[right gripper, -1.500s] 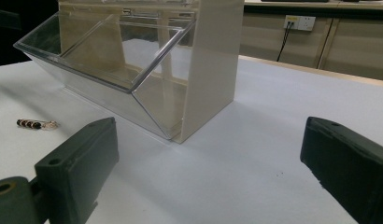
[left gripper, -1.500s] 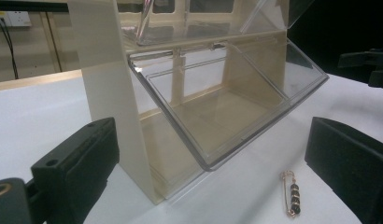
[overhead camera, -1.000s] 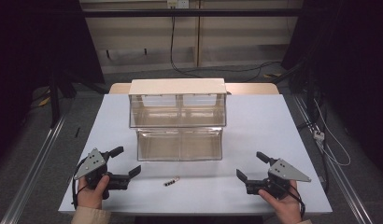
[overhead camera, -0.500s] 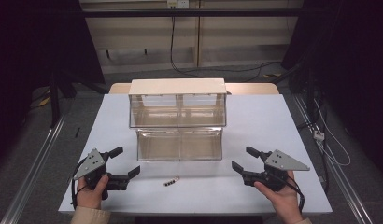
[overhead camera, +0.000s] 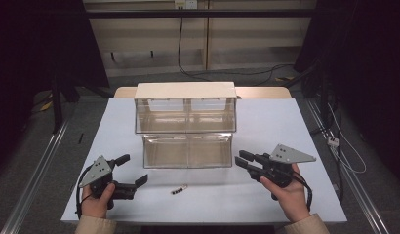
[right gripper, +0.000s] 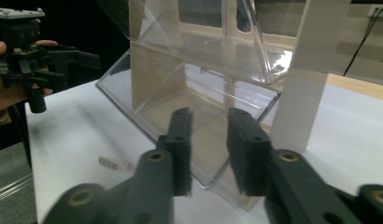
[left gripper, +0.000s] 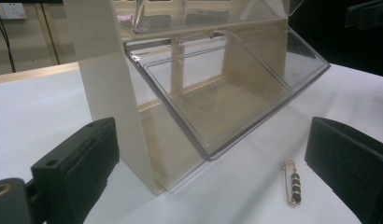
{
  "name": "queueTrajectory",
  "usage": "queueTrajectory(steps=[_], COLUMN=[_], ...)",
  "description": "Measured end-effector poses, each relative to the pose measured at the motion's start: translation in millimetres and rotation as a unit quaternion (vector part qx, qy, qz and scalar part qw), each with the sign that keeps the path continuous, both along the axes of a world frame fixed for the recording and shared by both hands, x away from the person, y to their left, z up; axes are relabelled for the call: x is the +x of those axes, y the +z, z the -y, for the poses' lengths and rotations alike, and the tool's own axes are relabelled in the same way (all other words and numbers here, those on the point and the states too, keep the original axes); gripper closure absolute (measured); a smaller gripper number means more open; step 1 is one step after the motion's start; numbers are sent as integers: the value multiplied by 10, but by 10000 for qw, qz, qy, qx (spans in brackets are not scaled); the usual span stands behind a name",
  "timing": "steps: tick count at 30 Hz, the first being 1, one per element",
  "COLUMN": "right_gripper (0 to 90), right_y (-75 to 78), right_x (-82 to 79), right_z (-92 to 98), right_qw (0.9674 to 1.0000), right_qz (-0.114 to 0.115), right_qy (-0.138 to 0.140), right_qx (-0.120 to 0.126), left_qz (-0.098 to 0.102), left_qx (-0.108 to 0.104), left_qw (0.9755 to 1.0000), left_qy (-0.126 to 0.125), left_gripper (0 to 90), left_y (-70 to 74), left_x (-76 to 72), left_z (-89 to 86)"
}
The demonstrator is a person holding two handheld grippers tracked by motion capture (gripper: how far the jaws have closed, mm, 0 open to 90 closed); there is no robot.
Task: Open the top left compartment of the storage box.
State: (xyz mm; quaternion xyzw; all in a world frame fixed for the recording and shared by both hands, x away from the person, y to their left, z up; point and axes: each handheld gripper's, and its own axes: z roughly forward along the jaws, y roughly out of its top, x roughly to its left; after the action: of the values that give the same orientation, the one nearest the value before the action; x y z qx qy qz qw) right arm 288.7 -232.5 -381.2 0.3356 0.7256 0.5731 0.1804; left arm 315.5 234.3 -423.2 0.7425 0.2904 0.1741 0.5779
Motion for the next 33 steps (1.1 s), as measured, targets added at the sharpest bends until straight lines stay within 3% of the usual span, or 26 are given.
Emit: queueTrajectory(steps=[9,33], right_gripper=[898,900], right_y=[137,370], right_x=[113,326], right_z=[-63,-200], right_qw=[9997,9992], right_qz=[-141,-198], right_qy=[185,339], right_qx=[113,-17], left_qz=[-9,-97], left_qx=[11,-5], left_qw=[10000,9999], left_qy=[-10,-98], left_gripper=[28,28], left_y=[-2,-13], left_x=[6,8], left_z=[-6,8])
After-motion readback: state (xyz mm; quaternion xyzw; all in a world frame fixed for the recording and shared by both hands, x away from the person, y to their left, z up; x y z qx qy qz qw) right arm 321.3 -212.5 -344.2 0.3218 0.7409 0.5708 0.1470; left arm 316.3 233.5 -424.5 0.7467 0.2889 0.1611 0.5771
